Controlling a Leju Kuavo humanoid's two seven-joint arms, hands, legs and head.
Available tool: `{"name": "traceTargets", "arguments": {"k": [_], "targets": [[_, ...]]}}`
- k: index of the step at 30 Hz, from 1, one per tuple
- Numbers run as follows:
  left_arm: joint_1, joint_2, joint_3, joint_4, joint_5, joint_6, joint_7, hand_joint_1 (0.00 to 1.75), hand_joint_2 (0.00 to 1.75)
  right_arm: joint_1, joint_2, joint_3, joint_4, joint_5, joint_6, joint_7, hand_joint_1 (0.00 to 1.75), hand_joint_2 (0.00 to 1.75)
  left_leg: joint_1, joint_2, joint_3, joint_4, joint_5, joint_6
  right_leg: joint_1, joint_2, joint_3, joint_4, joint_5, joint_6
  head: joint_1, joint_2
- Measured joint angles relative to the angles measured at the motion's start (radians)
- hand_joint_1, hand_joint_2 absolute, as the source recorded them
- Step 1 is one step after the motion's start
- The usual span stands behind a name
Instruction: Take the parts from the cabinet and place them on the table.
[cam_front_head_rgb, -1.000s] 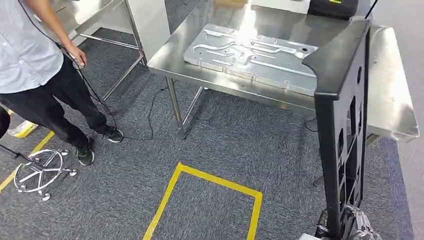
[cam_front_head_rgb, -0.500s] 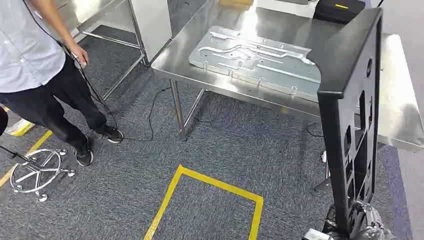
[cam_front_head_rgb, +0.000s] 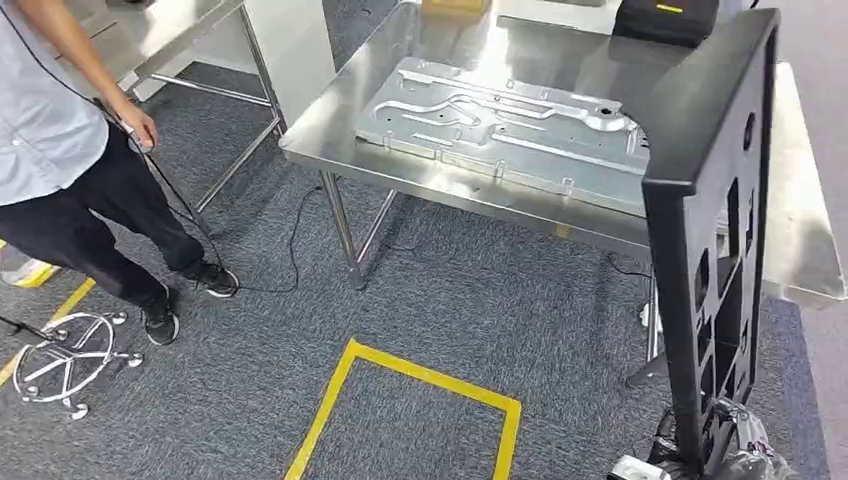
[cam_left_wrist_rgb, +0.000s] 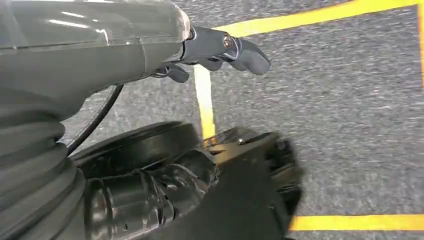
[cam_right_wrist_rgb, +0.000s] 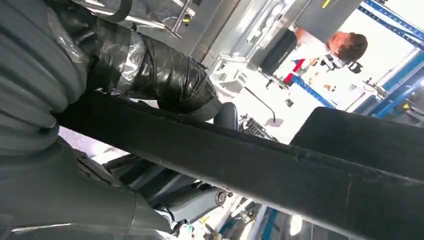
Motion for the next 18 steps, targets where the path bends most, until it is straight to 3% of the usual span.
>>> {"name": "traceTargets", "arguments": {"k": [1, 2, 4, 5, 6, 7, 10, 11, 12, 13, 15, 16, 17, 18], "targets": [[0.0, 0.002, 0.0, 0.0, 0.0, 0.0, 0.0, 0.0, 1.75, -0.001, 0.0, 0.0, 0.0, 0.0, 0.0, 0.0, 1.75, 1.75, -0.005, 0.001, 0.014, -0.013, -0.017, 0.009, 0.003, -0.001, -0.002, 0.001, -0.005, 0.005, 0.002, 0.0], [-0.002, 0.002, 0.0, 0.0, 0.0, 0.0, 0.0, 0.0, 1.75, -0.003, 0.0, 0.0, 0.0, 0.0, 0.0, 0.0, 1.75, 1.75, -0.008, 0.001, 0.022, -0.041, -0.023, 0.01, 0.001, 0.003, -0.006, 0.004, -0.008, 0.011, -0.001, 0.0], [-0.003, 0.002, 0.0, 0.0, 0.0, -0.001, 0.0, 0.0, 1.75, -0.002, -0.001, 0.0, 0.0, 0.0, 0.0, 0.0, 1.75, 1.75, -0.013, 0.0, 0.02, -0.038, -0.025, 0.014, -0.006, 0.0, -0.006, -0.004, -0.008, 0.02, -0.001, 0.0], [-0.001, 0.002, 0.0, 0.0, 0.0, -0.001, 0.0, 0.0, 1.75, -0.003, -0.001, 0.0, 0.0, 0.0, 0.0, 0.0, 1.75, 1.75, -0.011, 0.0, 0.025, -0.05, -0.023, 0.016, -0.004, -0.001, 0.0, -0.009, -0.009, 0.023, -0.001, 0.0], [0.002, 0.003, 0.0, 0.0, 0.0, -0.001, 0.0, 0.0, 1.75, -0.002, -0.002, 0.0, -0.002, 0.0, 0.0, 0.0, 1.75, 1.75, 0.001, 0.002, 0.043, -0.07, -0.017, 0.021, -0.005, -0.003, 0.005, -0.003, -0.016, 0.029, -0.002, 0.0], [0.001, 0.003, 0.0, 0.0, 0.0, -0.001, 0.0, 0.0, 1.75, -0.004, -0.002, 0.0, -0.003, 0.0, 0.0, 0.0, 1.75, 1.75, 0.002, 0.001, 0.053, -0.08, -0.018, 0.025, -0.003, -0.003, -0.008, 0.032, -0.032, 0.035, 0.003, 0.0], [-0.003, 0.002, 0.0, 0.0, -0.001, -0.004, 0.0, 0.0, 1.75, -0.005, -0.004, -0.002, -0.003, -0.002, 0.0, 0.0, 1.75, 1.75, 0.002, 0.003, 0.067, -0.082, -0.031, 0.033, -0.014, -0.003, -0.139, 0.25, -0.114, 0.049, 0.003, 0.0], [-0.003, 0.002, 0.0, 0.0, -0.002, -0.005, 0.0, 0.0, 1.75, -0.005, -0.004, -0.003, -0.003, -0.003, 0.0, 0.0, 1.75, 1.75, 0.002, 0.003, 0.073, -0.081, -0.037, 0.032, -0.019, -0.003, -0.175, 0.295, -0.115, 0.054, 0.003, 0.0], [-0.002, 0.002, 0.0, 0.0, -0.002, -0.005, 0.001, 0.0, 1.75, -0.005, -0.005, -0.003, -0.003, -0.003, 0.0, 0.0, 1.75, 1.75, 0.004, 0.003, 0.082, -0.081, -0.044, 0.029, -0.024, -0.003, -0.183, 0.286, -0.085, 0.059, 0.003, 0.0], [0.0, 0.002, 0.0, 0.0, -0.002, -0.005, 0.001, 0.0, 1.75, -0.005, -0.005, -0.004, -0.003, -0.003, 0.0, 0.0, 1.75, 1.75, 0.007, 0.002, 0.094, -0.081, -0.053, 0.024, -0.029, -0.004, -0.167, 0.231, -0.034, 0.063, 0.003, 0.0], [0.0, 0.002, 0.0, 0.0, -0.002, -0.005, 0.001, 0.0, 1.75, -0.006, -0.005, -0.004, -0.003, -0.003, 0.0, 0.0, 1.75, 1.75, 0.014, 0.0, 0.117, -0.074, -0.074, 0.012, -0.037, -0.007, -0.101, 0.061, 0.081, 0.072, 0.003, 0.0], [0.0, 0.002, 0.0, 0.0, -0.002, -0.005, 0.001, 0.0, 1.75, -0.007, -0.006, -0.004, -0.002, -0.003, 0.0, 0.0, 1.75, 1.75, 0.01, -0.001, 0.118, -0.072, -0.084, 0.002, -0.033, -0.007, -0.089, 0.044, 0.062, 0.073, 0.005, 0.0], [-0.004, 0.002, 0.0, 0.0, -0.003, -0.005, 0.001, 0.0, 1.75, -0.008, -0.006, -0.005, -0.005, -0.002, 0.0, 0.0, 1.75, 1.75, 0.008, -0.002, 0.117, -0.063, -0.092, -0.007, -0.026, -0.004, -0.077, 0.015, 0.053, 0.06, 0.006, 0.0], [-0.004, 0.002, -0.001, 0.0, -0.005, -0.005, 0.001, 0.0, 1.75, -0.008, -0.006, -0.005, -0.005, -0.002, 0.0, 0.0, 1.75, 1.75, 0.008, -0.001, 0.119, -0.07, -0.091, -0.012, -0.025, -0.005, -0.08, 0.025, 0.052, 0.052, 0.003, 0.0]]}}
